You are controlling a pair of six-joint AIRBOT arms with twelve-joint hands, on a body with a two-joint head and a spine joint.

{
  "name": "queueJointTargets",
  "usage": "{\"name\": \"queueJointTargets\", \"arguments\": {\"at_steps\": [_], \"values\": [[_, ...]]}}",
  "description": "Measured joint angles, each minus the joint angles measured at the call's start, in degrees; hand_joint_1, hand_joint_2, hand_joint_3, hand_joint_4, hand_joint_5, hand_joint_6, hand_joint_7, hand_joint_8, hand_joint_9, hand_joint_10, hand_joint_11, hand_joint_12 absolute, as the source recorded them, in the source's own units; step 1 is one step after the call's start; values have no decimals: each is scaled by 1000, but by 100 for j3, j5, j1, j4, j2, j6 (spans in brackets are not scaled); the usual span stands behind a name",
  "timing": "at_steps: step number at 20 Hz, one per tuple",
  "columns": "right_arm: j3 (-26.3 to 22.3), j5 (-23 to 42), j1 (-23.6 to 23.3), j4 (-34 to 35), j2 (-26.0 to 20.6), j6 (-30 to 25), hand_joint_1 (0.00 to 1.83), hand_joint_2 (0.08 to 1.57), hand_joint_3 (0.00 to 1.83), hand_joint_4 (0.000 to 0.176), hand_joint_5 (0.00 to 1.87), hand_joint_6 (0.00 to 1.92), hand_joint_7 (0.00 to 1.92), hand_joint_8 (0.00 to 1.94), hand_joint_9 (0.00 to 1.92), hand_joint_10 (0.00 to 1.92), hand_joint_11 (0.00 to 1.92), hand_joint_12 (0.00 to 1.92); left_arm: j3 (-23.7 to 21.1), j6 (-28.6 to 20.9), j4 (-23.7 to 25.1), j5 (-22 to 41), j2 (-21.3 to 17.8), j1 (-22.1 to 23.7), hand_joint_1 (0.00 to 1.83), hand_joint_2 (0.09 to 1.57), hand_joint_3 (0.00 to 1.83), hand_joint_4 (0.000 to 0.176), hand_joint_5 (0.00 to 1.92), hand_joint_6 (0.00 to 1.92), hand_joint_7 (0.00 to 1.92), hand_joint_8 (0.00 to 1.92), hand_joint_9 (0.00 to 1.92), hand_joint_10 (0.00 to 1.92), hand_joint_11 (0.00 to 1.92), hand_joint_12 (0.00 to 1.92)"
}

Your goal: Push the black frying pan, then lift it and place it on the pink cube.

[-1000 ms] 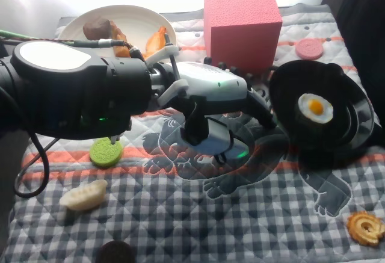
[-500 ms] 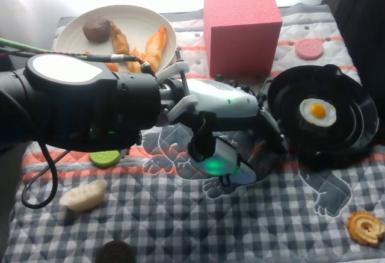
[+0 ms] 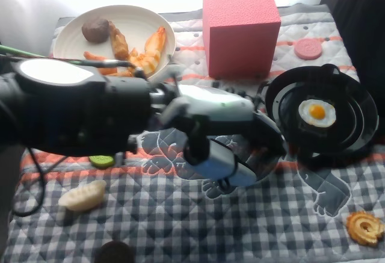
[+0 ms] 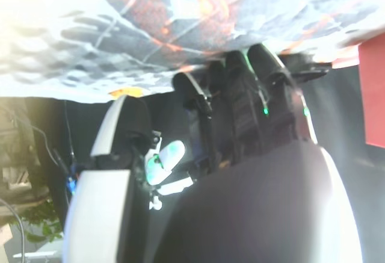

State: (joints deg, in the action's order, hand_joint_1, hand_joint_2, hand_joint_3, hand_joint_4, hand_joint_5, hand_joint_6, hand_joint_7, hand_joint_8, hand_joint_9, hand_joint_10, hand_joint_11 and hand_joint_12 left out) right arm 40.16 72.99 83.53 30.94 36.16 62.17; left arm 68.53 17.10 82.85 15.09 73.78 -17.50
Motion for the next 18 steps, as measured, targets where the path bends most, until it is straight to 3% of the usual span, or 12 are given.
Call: {"name": "queueJointTargets", "arguments": {"at_steps": [1,3,5,8,11,15,17,18], "values": [[20,0,0,44,-2,-2,460,1239,0,3,0,0,0,0,0,0,0,0,-76,2,-68,28,-192,0,514,1362,15,0,474,119,512,19,495,23,0,1260],[50,-39,33,50,-26,-2,528,1229,0,7,0,0,0,0,0,0,0,0,-195,2,-96,90,-413,11,509,1375,14,0,481,111,484,5,469,11,0,1229],[122,-240,33,103,-57,28,600,1198,0,11,0,0,0,0,0,0,0,0,-385,2,-140,269,-723,142,583,1382,8,0,520,96,495,5,474,11,0,1198],[264,-551,33,203,-74,103,711,1156,0,0,0,0,0,0,0,0,0,0,-634,-4,-164,529,-1043,341,718,1339,0,0,612,42,541,9,530,26,0,1341],[378,-920,33,431,-68,273,793,1129,0,0,0,0,0,0,0,0,17,8,-763,2,-107,695,-1283,424,620,1359,7,0,495,6,434,0,432,0,0,1192],[686,-1388,-170,553,136,339,762,1125,0,0,0,0,0,0,0,0,40,28,-857,61,-271,754,-1582,459,655,1382,5,0,449,5,434,7,454,8,0,1123],[844,-1672,-398,577,289,426,757,1110,0,8,0,0,0,0,0,0,3,4,-861,107,-433,728,-1670,459,626,1393,6,0,468,12,446,7,463,10,0,1167],[933,-1871,-544,568,380,520,764,1111,0,26,0,0,0,0,0,0,0,0,-881,181,-518,717,-1718,459,624,1390,4,0,473,13,450,8,470,13,0,1172]]}}
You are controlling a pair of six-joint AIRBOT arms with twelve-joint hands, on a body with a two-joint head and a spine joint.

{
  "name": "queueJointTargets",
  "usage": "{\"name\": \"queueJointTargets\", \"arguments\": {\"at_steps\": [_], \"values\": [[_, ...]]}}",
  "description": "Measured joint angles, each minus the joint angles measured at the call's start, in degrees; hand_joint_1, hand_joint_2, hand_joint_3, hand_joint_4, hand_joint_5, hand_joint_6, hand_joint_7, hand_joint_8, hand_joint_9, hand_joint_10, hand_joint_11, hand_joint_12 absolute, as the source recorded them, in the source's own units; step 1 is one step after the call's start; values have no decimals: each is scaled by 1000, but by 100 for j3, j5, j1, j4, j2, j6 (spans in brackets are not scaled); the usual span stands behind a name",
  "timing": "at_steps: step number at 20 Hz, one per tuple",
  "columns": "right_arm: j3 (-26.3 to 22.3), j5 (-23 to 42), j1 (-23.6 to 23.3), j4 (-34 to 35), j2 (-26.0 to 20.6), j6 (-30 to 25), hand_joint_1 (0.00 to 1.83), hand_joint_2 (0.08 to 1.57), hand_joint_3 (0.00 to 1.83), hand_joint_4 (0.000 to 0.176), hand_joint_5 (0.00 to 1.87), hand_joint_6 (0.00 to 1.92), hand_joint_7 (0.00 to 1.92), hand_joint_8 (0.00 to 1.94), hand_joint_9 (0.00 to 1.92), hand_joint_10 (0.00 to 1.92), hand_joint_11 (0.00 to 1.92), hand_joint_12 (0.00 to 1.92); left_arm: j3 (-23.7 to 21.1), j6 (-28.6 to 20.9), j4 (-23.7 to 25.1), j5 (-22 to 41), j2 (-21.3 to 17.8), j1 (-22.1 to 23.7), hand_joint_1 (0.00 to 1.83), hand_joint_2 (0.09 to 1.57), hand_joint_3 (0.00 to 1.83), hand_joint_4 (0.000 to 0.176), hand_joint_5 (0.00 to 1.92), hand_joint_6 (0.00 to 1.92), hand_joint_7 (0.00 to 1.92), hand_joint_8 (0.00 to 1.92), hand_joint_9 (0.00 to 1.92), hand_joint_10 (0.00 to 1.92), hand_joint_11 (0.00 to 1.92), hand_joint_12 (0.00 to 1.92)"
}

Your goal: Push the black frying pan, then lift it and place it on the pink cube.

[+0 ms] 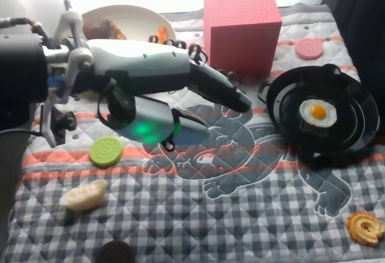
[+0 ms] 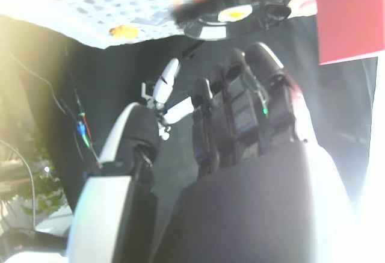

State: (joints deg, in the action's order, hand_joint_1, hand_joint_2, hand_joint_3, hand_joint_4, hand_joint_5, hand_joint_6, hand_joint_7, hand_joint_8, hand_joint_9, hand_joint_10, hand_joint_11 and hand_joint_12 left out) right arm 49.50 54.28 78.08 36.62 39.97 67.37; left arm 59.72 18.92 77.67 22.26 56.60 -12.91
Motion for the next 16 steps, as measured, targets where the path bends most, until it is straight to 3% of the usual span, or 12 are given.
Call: {"name": "queueJointTargets", "arguments": {"at_steps": [8,9,10,12,13,15,16], "values": [[675,-870,-748,81,647,116,792,1118,1,21,0,0,0,0,0,0,9,4,-39,372,-494,-57,-118,-52,497,1419,10,0,505,17,485,6,510,14,0,1284],[778,-999,-970,177,778,334,822,1118,0,5,0,0,0,0,0,0,22,11,-50,560,-748,-70,-138,-101,460,1429,12,0,501,13,484,4,513,14,0,1308],[837,-1110,-1196,302,898,669,809,1133,6,12,0,0,0,0,0,0,61,33,-63,791,-1080,-57,-181,-173,606,1375,0,0,490,7,494,6,522,16,0,1363],[999,-1309,-1432,334,1067,909,793,1140,8,22,0,0,0,0,0,0,52,35,-61,977,-1298,-133,-203,-258,649,1365,0,0,494,8,494,5,522,16,0,1371],[1172,-1436,-1550,376,1189,925,784,1145,8,28,0,0,0,0,0,0,25,29,-61,1023,-1364,-162,-225,-264,514,1406,4,0,475,6,462,11,496,8,0,1354],[1421,-1639,-1716,494,1351,920,841,1155,6,0,0,0,0,0,0,0,3,2,-61,1108,-1574,-168,-256,-308,439,1424,9,0,472,5,444,4,487,5,0,1363],[1550,-1753,-1829,540,1436,942,860,1162,7,0,0,0,0,0,0,0,29,15,-63,1176,-1615,-166,-254,-352,489,1409,0,0,480,6,463,8,503,11,0,1419]]}}
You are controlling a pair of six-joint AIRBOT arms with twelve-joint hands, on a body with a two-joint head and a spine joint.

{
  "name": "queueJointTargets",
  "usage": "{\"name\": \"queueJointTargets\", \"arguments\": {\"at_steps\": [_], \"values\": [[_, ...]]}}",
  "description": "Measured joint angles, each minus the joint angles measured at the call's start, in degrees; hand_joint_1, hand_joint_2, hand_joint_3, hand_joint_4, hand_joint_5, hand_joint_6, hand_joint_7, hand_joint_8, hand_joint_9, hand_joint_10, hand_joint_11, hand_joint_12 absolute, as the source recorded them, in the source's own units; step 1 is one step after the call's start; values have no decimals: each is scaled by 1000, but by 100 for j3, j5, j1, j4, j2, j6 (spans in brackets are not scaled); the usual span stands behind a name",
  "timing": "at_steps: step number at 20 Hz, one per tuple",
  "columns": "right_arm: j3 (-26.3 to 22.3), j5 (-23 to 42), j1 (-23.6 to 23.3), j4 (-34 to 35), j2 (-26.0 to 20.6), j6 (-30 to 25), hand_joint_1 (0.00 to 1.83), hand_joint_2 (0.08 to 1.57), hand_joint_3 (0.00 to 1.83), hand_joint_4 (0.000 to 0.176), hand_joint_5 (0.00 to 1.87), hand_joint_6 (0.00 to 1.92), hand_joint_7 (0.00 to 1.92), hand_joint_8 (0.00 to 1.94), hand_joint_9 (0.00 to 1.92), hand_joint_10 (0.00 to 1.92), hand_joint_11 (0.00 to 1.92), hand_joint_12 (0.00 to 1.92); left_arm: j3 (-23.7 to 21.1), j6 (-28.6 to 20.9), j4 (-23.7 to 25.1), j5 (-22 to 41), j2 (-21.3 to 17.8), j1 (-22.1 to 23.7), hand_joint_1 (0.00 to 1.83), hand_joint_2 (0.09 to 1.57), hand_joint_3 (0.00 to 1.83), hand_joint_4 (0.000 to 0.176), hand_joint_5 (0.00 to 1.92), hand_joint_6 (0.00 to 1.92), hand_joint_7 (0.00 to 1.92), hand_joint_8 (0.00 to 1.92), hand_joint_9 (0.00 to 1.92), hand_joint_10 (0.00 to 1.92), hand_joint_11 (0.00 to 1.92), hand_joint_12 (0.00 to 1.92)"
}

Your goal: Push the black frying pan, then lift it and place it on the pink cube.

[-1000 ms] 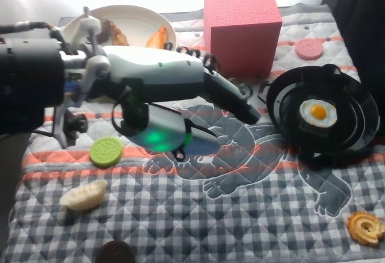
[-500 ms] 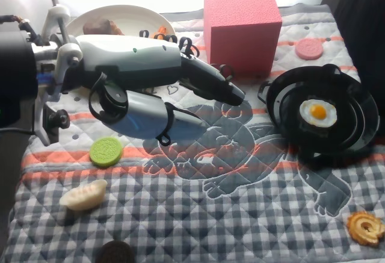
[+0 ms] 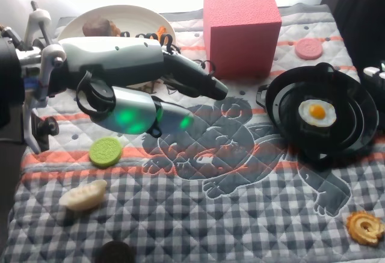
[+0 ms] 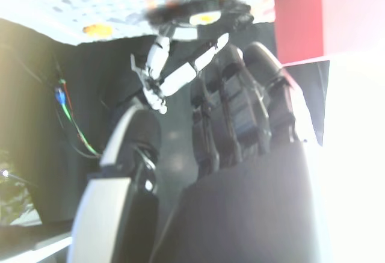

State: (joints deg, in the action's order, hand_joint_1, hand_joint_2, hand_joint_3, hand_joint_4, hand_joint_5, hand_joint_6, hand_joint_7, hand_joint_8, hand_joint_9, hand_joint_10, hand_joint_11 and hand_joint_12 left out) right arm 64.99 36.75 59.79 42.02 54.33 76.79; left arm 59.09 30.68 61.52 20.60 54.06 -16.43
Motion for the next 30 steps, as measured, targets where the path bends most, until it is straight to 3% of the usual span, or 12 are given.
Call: {"name": "queueJointTargets", "arguments": {"at_steps": [4,5,6,7,9,10,11,12,13,14,16,30], "values": [[205,-249,-260,297,160,522,818,1189,14,0,27,10,10,3,10,3,10,13,2,83,-144,-9,-7,-42,362,1451,16,0,473,4,448,4,480,4,0,1372],[306,-317,-306,337,229,542,828,1234,0,0,120,11,86,1,90,7,4,498,0,122,-238,7,-7,-83,344,1455,15,0,477,5,451,6,483,6,0,1363],[352,-354,-317,363,269,540,828,1234,0,0,120,11,86,1,90,7,4,498,0,149,-251,7,-7,-90,344,1455,15,0,477,5,451,6,483,6,0,1363],[422,-422,-317,391,326,533,859,1219,0,0,266,32,239,13,233,43,0,1104,0,234,-273,-2,-7,-103,387,1445,5,0,485,7,460,6,492,10,0,1393],[542,-577,-358,433,437,542,863,1218,0,0,373,70,351,42,334,87,0,1353,2,304,-442,0,-9,-103,335,1460,11,0,489,8,464,6,487,7,0,1383],[649,-671,-400,468,507,557,836,1322,9,71,523,1388,540,639,326,997,9,1762,2,363,-507,7,-9,-114,444,1444,0,0,508,13,475,6,500,12,0,1376],[719,-719,-433,481,549,557,1030,1321,15,28,545,1609,659,1343,488,1574,421,1889,2,380,-546,26,-9,-155,396,1457,5,0,489,4,456,3,486,6,0,1346],[767,-723,-444,494,581,557,1030,1321,15,28,545,1609,659,1343,488,1574,421,1889,2,389,-568,37,-7,-173,396,1457,5,0,489,4,456,3,486,6,0,1346],[804,-737,-463,509,627,546,1168,1262,0,0,888,1908,999,1904,1147,1907,1223,1920,0,407,-566,26,-9,-184,353,1461,6,0,474,2,449,1,483,5,0,1332],[820,-732,-468,511,662,542,1168,1262,0,0,888,1908,999,1904,1147,1907,1223,1920,2,424,-581,28,-9,-184,353,1461,6,0,474,2,449,1,483,5,0,1332],[817,-754,-468,529,708,529,1581,1220,0,0,1479,1921,1618,1941,1678,1921,1701,1921,0,645,-929,61,-37,-227,439,1435,0,0,487,19,473,10,520,20,0,1402],[-146,846,-234,387,302,553,1384,1323,4,0,1291,1921,1497,1941,1545,1921,1468,1921,2,1239,-1849,177,-173,-601,562,1407,0,0,457,0,445,1,518,13,0,1281]]}}
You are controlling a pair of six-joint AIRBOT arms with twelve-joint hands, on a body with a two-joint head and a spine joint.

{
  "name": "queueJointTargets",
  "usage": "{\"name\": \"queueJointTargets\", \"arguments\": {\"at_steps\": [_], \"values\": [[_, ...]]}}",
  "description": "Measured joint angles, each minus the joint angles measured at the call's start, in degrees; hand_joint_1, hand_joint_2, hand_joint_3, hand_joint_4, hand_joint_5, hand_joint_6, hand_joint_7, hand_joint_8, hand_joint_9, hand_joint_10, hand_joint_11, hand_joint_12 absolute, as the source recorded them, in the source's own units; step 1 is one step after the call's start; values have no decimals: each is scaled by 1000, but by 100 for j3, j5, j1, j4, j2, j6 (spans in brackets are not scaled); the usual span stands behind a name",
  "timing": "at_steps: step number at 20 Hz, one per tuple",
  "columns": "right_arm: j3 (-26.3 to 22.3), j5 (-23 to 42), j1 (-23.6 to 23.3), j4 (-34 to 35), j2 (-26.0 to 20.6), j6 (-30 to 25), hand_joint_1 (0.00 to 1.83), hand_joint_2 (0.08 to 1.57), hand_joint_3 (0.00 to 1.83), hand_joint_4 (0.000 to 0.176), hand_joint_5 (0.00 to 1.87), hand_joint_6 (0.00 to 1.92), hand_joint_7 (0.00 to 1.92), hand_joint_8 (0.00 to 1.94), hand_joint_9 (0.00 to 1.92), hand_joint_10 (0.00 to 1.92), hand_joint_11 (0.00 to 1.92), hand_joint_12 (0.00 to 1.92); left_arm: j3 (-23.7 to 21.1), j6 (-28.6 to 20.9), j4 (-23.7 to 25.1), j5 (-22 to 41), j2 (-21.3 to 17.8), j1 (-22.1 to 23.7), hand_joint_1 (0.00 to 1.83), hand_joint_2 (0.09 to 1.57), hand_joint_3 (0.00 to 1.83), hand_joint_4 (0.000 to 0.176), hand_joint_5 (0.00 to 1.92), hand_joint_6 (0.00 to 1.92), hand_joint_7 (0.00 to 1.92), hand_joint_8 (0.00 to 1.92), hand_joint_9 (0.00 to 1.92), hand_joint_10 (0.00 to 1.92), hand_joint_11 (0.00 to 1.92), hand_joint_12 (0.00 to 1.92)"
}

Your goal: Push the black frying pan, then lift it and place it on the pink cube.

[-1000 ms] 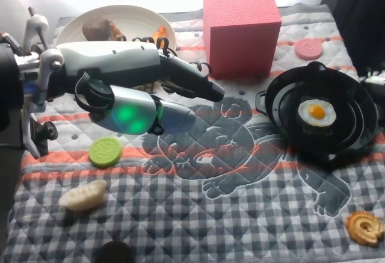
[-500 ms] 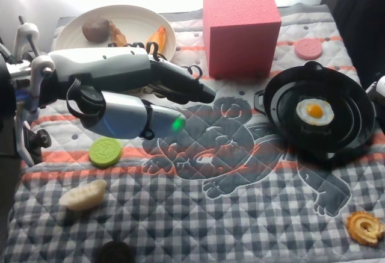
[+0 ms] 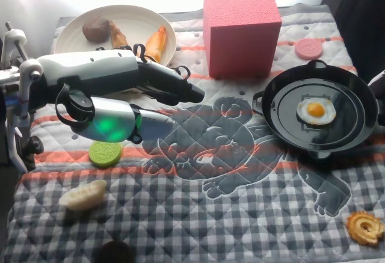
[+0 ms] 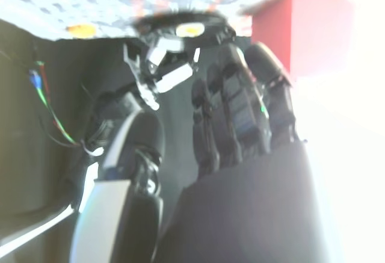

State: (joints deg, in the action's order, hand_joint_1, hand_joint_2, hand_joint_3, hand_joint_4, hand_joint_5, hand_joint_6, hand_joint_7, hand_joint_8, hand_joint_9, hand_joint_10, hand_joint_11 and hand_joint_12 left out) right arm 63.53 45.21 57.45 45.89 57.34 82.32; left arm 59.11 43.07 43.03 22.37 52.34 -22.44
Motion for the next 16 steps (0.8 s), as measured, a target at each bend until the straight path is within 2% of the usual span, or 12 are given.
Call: {"name": "queueJointTargets", "arguments": {"at_steps": [2,4,5,6,8,12,13,16], "values": [[-107,249,4,-160,-50,-98,1414,1335,8,0,1274,1921,1485,1941,1562,1921,1515,1921,-2,0,0,13,0,0,568,1404,0,0,460,2,445,3,520,13,0,1293],[-236,656,153,-361,-109,-466,1444,1337,6,0,1259,1921,1526,1941,1638,1921,1631,1921,0,0,-46,35,0,-13,603,1388,0,0,481,10,468,9,540,21,0,1325],[-289,769,186,-407,-120,-564,1441,1344,9,0,1248,1921,1533,1941,1656,1921,1661,1921,0,2,-46,37,0,-13,584,1392,0,0,468,4,456,3,533,18,0,1314],[-369,909,260,-442,-133,-662,1419,1345,8,0,1253,1921,1549,1941,1671,1921,1676,1921,0,7,-48,42,0,-44,489,1421,9,0,441,6,431,5,511,7,0,1263],[-448,1145,343,-514,-173,-831,1416,1352,9,0,1239,1921,1562,1941,1681,1921,1689,1921,0,20,-59,37,0,-72,414,1442,13,0,441,9,438,7,506,5,0,1240],[-625,1676,361,-688,-337,-1001,1394,1353,4,0,1179,1921,1539,1941,1674,1921,1687,1921,0,42,-153,68,0,-85,461,1430,1,0,449,9,448,7,513,10,0,1260],[-669,1781,361,-748,-365,-1043,1365,1360,7,0,1194,1921,1546,1941,1675,1921,1687,1921,0,44,-151,68,0,-83,409,1451,9,0,452,9,452,6,514,10,0,1278],[-785,2006,361,-1088,-503,-1178,1391,1343,0,0,1271,1921,1581,1941,1712,1921,1709,1921,0,44,-173,87,0,-131,453,1442,0,0,439,2,434,1,497,2,0,1247]]}}
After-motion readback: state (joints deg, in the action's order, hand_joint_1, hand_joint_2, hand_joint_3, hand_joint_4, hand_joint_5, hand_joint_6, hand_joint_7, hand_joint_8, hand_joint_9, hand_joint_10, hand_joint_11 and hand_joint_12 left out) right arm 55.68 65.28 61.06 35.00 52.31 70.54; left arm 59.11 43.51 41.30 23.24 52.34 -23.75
